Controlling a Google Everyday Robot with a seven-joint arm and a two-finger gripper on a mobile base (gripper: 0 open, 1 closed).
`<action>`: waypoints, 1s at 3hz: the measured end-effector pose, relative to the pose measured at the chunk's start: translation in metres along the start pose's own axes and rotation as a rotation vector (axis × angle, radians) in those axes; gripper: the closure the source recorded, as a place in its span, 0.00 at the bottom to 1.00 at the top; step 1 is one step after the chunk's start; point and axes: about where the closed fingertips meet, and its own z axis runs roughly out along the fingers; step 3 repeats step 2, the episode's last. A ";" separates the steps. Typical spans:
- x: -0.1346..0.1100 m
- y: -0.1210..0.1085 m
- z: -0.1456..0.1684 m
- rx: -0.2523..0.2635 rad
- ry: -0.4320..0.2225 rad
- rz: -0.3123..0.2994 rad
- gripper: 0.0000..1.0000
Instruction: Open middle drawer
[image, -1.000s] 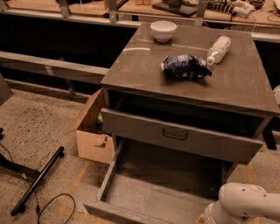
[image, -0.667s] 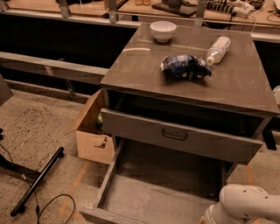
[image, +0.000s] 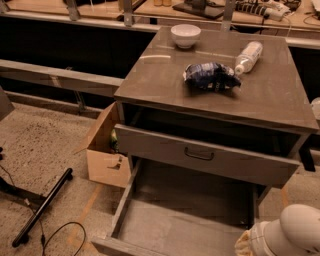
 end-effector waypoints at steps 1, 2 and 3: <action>0.000 -0.003 -0.004 0.012 -0.002 0.003 0.84; 0.000 -0.003 -0.005 0.013 -0.002 0.003 0.60; 0.000 -0.003 -0.005 0.013 -0.002 0.003 0.60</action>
Offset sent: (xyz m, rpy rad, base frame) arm 0.0031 -0.0023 0.0057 0.0015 -0.0149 -0.0091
